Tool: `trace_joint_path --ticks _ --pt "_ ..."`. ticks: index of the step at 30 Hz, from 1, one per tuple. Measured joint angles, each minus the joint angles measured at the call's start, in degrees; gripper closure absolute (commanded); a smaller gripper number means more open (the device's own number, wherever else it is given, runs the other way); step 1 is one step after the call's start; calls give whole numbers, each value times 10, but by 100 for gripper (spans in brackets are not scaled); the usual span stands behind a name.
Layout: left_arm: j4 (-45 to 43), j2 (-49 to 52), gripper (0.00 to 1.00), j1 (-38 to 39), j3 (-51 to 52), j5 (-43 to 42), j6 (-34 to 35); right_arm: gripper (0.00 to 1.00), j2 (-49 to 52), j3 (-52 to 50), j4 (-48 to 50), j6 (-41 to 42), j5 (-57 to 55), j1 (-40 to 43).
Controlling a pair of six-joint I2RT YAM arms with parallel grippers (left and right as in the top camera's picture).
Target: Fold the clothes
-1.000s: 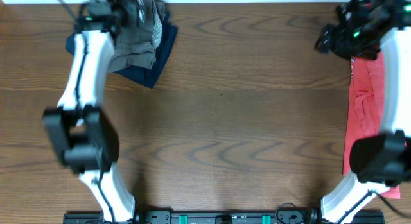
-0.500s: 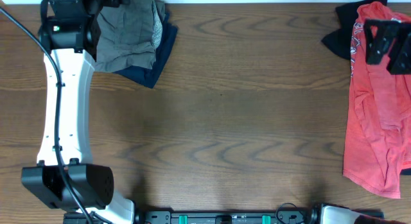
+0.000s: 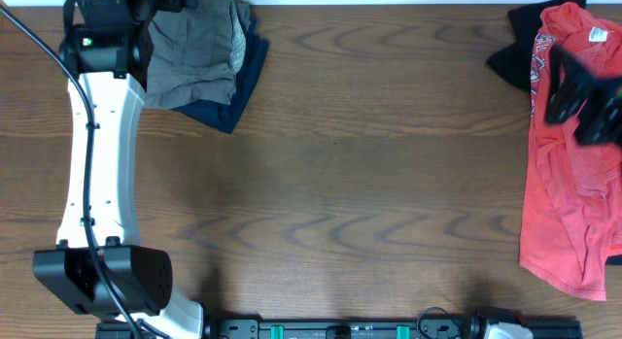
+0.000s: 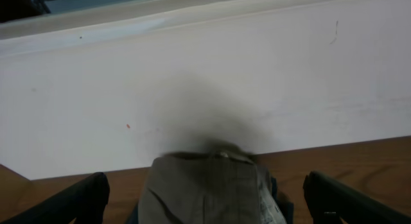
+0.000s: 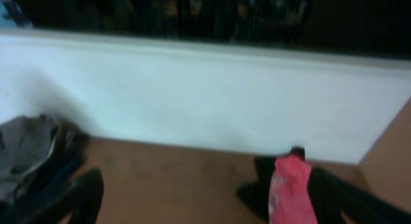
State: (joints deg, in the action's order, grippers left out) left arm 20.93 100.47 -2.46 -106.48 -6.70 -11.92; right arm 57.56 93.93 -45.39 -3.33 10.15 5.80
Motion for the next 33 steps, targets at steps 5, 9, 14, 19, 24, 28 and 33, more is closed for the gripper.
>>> trace_joint_path --ticks 5,9,14,19,24,28,33 --pt "0 0 2 0 0 -2 1 1 -162 -304 209 12 1 -1" --pt "0 0 2 0 0 -2 1 1 -263 -500 308 15 1 -1" --pt "0 0 2 0 0 -2 1 1 -392 -705 389 17 4 -1" --pt "1 0 2 0 0 -2 1 1 -487 -837 427 28 5 -1" --pt "0 0 2 0 0 -2 1 1 -552 -903 455 47 -2 -2" --pt "1 0 2 0 0 -2 1 1 -567 -923 461 83 -37 -10" --pt "0 0 2 0 0 -2 1 1 -568 -934 418 151 -95 -16"
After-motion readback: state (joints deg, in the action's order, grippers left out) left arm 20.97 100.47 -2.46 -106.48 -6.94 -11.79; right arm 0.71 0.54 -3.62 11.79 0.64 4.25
